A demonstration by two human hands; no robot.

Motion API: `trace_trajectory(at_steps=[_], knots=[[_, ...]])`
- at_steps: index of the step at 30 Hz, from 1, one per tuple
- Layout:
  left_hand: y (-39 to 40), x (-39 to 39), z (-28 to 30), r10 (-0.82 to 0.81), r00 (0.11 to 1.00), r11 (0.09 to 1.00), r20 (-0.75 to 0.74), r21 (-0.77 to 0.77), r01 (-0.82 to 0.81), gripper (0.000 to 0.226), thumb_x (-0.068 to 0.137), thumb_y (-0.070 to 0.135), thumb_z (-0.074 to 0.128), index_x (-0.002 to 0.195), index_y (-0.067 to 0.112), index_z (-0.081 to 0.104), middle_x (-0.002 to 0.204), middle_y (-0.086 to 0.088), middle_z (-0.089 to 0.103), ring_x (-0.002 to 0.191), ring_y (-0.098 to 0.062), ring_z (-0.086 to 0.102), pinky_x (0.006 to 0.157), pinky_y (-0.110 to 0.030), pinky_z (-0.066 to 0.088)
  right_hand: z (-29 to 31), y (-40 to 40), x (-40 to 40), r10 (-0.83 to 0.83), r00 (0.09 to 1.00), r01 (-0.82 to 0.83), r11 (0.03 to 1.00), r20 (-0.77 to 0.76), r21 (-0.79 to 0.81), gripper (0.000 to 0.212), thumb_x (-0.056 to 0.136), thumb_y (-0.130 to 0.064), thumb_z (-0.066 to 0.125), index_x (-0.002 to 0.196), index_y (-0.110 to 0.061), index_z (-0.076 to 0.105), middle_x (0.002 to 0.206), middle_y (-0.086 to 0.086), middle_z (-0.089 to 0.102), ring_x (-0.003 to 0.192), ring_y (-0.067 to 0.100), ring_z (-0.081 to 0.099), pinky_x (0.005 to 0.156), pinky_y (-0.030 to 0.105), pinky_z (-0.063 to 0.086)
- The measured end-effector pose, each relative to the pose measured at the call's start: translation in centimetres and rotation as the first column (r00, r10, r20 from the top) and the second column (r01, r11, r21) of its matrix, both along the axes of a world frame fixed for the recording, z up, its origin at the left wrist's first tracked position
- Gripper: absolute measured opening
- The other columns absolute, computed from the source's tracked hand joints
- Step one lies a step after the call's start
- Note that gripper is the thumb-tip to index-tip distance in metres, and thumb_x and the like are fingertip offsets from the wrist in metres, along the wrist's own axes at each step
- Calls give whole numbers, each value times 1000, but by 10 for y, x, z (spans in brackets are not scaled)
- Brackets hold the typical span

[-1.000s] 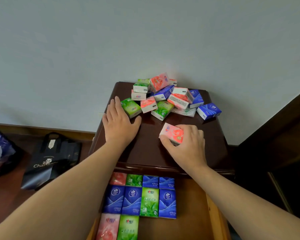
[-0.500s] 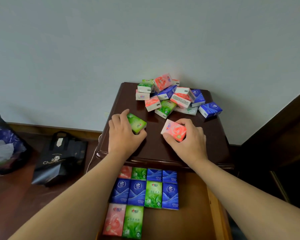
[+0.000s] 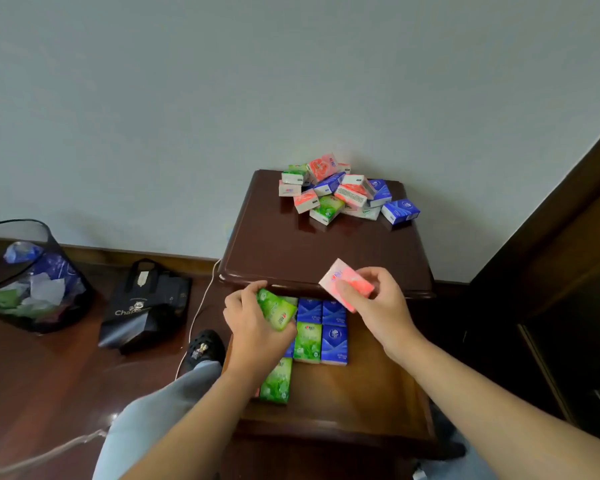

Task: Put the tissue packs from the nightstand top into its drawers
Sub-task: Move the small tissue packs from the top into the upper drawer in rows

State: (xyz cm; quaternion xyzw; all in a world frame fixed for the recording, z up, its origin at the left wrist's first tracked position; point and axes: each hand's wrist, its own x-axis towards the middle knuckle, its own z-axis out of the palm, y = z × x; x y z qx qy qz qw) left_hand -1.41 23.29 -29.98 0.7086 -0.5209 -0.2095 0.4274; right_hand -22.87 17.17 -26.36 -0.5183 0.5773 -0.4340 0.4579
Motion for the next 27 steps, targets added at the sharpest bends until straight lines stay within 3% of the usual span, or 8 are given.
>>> trace_trajectory(at_steps=[5,8,11,14,18,20,22,27], knots=[[47,3,-21,-31,992,998,-124,59,38,78,75,27,89,137,25,43,127,5,54,120,-15,55,105,-35,47,-37,61,4,15,999,-24,939,28,342,63,73,-19,94,118,-37,54,109,2,74,92,20,78,69,38,66],[65,4,-32,-31,998,998,-58,58,35,83,73,33,90,139,29,41,128,8,51,121,-11,53,101,-25,41,-54,86,14,27,999,-9,894,-35,447,47,80,-15,90,116,-28,63,111,4,74,93,23,77,68,45,67],[73,6,-32,-26,998,997,-49,67,30,89,68,42,92,137,43,37,129,13,45,112,8,47,93,-15,37,-59,99,28,31,998,-1,884,-56,467,31,88,-23,85,111,-17,66,104,7,75,84,20,77,53,39,62],[73,9,-28,-26,993,999,-113,34,30,87,65,39,94,130,52,37,126,15,47,114,18,44,86,-11,39,-60,99,42,26,996,23,844,-84,536,32,85,-15,87,109,-9,67,102,9,76,83,22,77,53,37,61],[70,12,-25,-22,979,1000,-204,9,24,81,69,36,95,128,50,42,126,15,54,116,-1,54,96,-32,52,-71,95,54,90,984,15,812,-151,583,25,84,-9,87,105,-6,72,102,13,78,81,24,77,61,37,64],[69,13,-26,-21,975,1000,-222,0,22,75,74,34,93,129,47,44,127,14,54,118,-3,55,98,-35,52,-79,93,57,69,981,49,820,-184,570,20,86,-12,86,99,-10,71,103,12,77,88,28,78,72,46,66],[68,14,-26,-15,970,1000,-243,-11,12,67,80,31,89,129,44,46,128,15,55,119,-5,56,98,-38,53,-85,91,59,38,984,69,821,-175,567,16,88,-13,84,96,-12,70,105,12,77,89,29,77,69,45,66],[70,12,-26,-11,976,1000,-218,-14,8,49,93,32,76,127,50,46,123,20,55,103,3,59,74,-25,55,-97,88,61,7,977,116,824,-214,554,23,88,-17,85,106,-8,73,105,11,77,90,29,76,69,43,65]])
